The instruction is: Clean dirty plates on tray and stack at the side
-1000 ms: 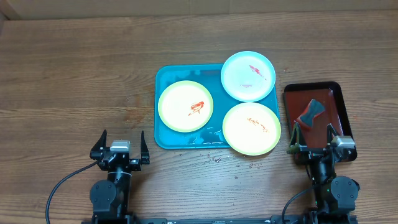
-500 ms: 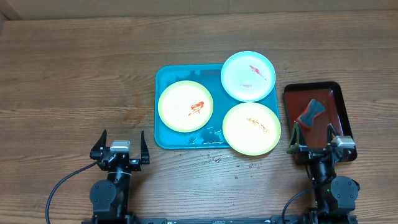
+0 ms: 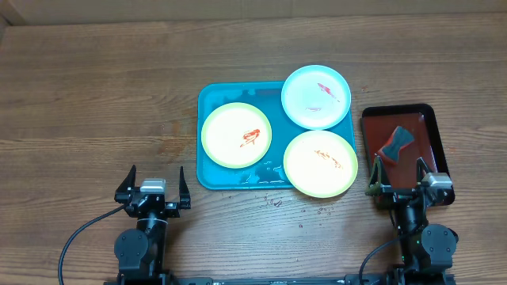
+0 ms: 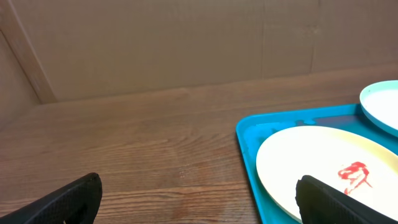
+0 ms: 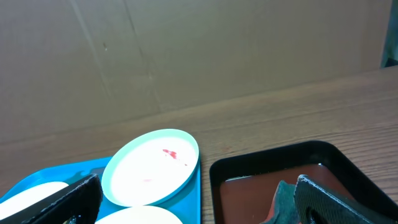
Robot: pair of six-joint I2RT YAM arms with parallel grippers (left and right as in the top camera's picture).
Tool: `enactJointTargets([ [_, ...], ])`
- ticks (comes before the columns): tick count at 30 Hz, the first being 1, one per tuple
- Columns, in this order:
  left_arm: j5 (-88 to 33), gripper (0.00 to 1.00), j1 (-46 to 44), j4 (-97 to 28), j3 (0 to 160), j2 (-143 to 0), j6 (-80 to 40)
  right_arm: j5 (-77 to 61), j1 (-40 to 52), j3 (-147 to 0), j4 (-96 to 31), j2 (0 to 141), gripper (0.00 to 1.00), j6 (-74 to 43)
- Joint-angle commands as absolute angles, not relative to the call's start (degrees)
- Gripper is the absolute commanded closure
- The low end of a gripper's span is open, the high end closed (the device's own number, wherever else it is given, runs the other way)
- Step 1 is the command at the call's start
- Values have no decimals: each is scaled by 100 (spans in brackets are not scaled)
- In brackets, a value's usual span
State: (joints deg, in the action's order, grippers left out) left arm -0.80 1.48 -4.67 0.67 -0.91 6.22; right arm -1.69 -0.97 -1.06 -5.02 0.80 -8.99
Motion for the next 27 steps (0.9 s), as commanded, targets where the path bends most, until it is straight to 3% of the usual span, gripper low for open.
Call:
enactJointTargets([
  [1,-45,0,110,-445,27,-32,729,-200,-43,-45,-456,16,0,-915],
  [27,-735,0,110,-377,469,-78,513,-134,-45,-327,-220,19,0,-910],
])
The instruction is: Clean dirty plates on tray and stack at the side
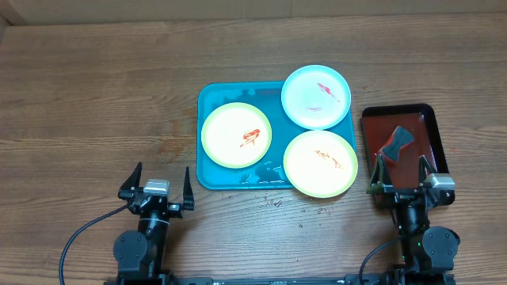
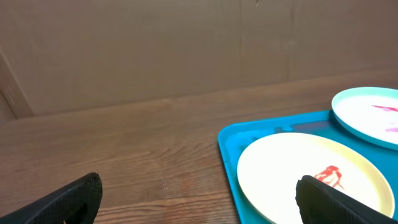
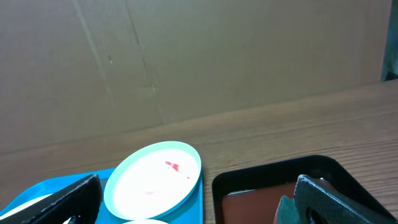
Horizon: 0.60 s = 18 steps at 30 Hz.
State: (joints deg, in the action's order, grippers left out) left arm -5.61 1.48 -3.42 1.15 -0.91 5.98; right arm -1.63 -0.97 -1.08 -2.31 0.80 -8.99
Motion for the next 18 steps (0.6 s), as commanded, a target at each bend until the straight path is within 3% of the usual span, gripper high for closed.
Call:
enactJointTargets([
  [1,-786,0,110,-491,613,-132,513,-134,-45,-412,-220,23,0,-910],
  [12,-1575,0,110,-1153,2565,-2211,515,-128,-49,-2097,-491,1420,0,-701],
  [18,-1789,0,108,-2182,4359,-3992,519,-158,-49,-3760,-1669,3074,0,-701],
])
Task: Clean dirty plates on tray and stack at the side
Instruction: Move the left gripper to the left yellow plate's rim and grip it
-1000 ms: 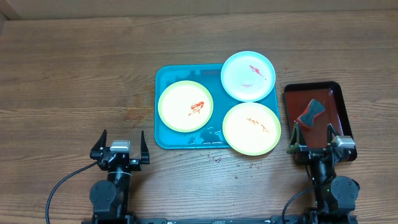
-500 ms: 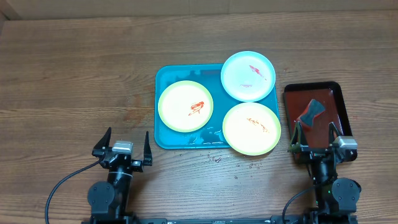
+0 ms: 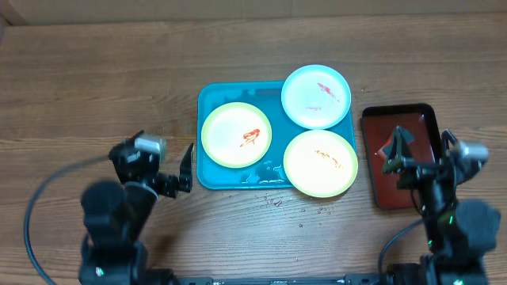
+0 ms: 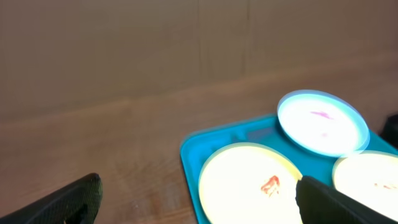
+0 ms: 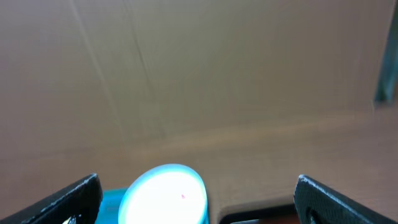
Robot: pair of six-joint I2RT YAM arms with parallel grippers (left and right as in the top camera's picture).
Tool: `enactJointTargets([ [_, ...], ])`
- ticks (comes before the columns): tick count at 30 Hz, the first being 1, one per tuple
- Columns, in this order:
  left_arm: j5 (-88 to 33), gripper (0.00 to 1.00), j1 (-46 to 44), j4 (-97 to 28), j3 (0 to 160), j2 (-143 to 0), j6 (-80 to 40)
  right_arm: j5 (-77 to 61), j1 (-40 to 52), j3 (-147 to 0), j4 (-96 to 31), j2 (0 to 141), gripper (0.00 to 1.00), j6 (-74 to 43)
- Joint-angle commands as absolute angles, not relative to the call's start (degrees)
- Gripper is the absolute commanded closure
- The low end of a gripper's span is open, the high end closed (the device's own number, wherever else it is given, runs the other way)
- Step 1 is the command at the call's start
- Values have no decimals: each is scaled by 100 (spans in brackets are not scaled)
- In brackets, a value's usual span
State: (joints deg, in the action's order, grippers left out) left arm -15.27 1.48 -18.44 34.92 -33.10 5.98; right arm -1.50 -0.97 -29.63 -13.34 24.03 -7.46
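Note:
Three dirty plates lie on the blue tray (image 3: 207,170): a yellow-green one with a red smear (image 3: 236,134), a light blue one (image 3: 316,96) at the back, and a yellow one with an orange smear (image 3: 320,163) overhanging the tray's front right. My left gripper (image 3: 154,162) hangs open and empty just left of the tray. The red-smeared plate (image 4: 249,186) and the light blue plate (image 4: 320,121) show in the left wrist view. My right gripper (image 3: 422,154) is open above the black tray (image 3: 376,127). The right wrist view is blurred and shows the light blue plate (image 5: 165,196).
A dark cloth (image 3: 396,146) lies in the black tray, partly behind a right finger. Small specks mark the wooden table (image 3: 273,202) in front of the blue tray. A brown cardboard wall (image 4: 155,43) stands behind the table.
Both arms have risen from the table's near edge and look larger from overhead. Both wrist views now look down from higher up. The plates and trays have not moved.
Both grippers first sat low and open at the near edge, left of the blue tray and in front of the black tray. A little later they had barely shifted. Now both are raised, still open and empty.

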Motion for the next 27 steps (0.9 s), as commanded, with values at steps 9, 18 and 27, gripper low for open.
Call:
enactJointTargets([
  [9,-1787,0,108,-4871,7338,-6486,515,-375,-49,-6694,-4198,5533,0,-701],
  [18,-1802,0,108,-5826,8320,-7865,438,-1011,-174,-8768,-6434,7594,0,-701],
  [27,-2246,1,104,-5835,8318,-8576,-316,-1009,-228,-8766,-6803,8184,5,-805],
])
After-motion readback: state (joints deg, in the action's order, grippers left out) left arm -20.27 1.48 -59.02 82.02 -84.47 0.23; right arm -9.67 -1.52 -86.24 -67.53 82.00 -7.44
